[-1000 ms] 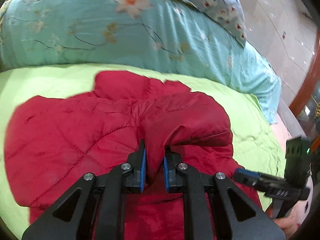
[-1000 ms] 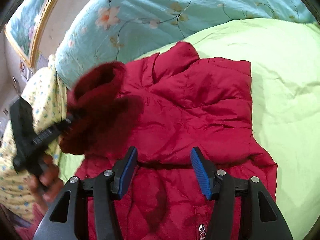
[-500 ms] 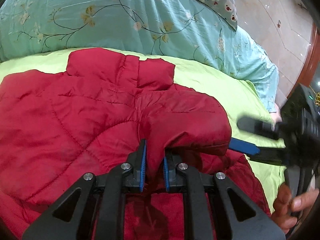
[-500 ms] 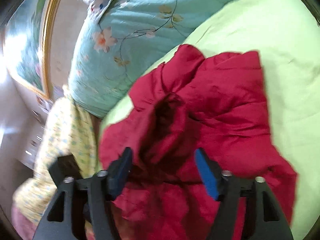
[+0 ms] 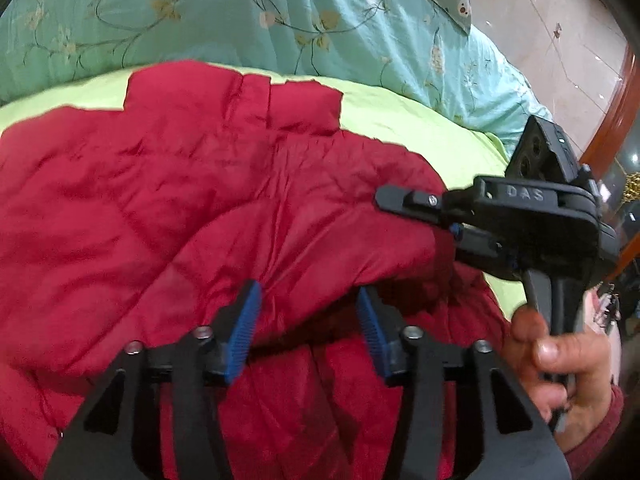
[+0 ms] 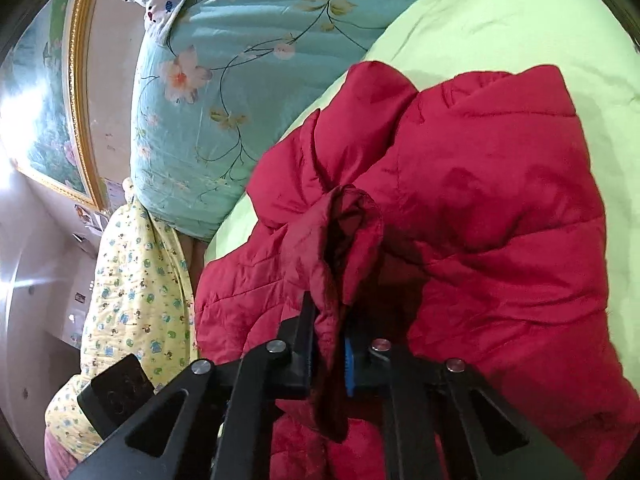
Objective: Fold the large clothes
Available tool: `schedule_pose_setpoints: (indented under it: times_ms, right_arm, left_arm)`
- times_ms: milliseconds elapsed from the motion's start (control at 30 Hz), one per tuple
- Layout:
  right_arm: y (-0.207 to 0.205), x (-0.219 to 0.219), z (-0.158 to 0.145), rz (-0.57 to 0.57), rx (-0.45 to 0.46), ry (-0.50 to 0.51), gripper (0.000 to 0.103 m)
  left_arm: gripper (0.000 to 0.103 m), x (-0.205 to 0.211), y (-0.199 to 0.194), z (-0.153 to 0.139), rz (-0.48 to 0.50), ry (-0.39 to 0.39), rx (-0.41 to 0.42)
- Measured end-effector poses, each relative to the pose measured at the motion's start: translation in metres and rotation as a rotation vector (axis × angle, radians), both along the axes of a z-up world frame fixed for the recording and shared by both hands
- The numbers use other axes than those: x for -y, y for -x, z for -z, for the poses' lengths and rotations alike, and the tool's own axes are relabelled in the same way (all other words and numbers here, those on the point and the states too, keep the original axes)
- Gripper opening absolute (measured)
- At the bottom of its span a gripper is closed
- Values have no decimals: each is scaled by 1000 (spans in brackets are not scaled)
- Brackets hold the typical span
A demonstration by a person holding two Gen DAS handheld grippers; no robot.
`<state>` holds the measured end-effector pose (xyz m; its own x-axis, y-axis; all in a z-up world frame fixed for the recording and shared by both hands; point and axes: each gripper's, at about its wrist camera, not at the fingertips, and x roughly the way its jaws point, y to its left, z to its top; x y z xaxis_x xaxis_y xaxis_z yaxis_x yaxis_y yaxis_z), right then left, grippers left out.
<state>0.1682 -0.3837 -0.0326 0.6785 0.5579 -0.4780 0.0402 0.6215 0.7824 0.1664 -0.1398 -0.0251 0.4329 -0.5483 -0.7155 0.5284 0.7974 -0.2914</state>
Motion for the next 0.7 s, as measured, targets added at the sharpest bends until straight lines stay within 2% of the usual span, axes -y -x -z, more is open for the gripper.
schedule_pose_setpoints:
  times_ms: [33, 100, 200, 333, 433, 533, 633, 700]
  right_arm:
    - [1, 2, -1, 9, 2, 4, 9]
    - [7, 9, -4, 39, 15, 16, 8]
    - [20, 21, -14, 83, 41, 60, 8]
    - [26, 26, -18, 92, 29, 140, 8]
    - [22, 19, -14, 88, 7, 229, 8]
    - [20, 16, -6, 87, -16, 269, 8]
    - [19, 16, 0, 85, -24, 280, 10]
    - [20, 15, -2, 88, -20, 298, 17]
  left_arm:
    - [56, -4, 2, -2, 11, 8, -7]
    - [57, -13, 7, -7, 17, 6, -5]
    - [57, -35, 6, -21, -22, -1, 42]
    - [57, -62, -16, -34, -110, -30, 81]
    - [57, -79, -39, -39, -152, -38, 81]
    - [57, -91, -60, -32, -185, -73, 66]
    - [57, -98, -76, -15, -188, -94, 16]
    - [57, -98, -81, -3, -191, -114, -15]
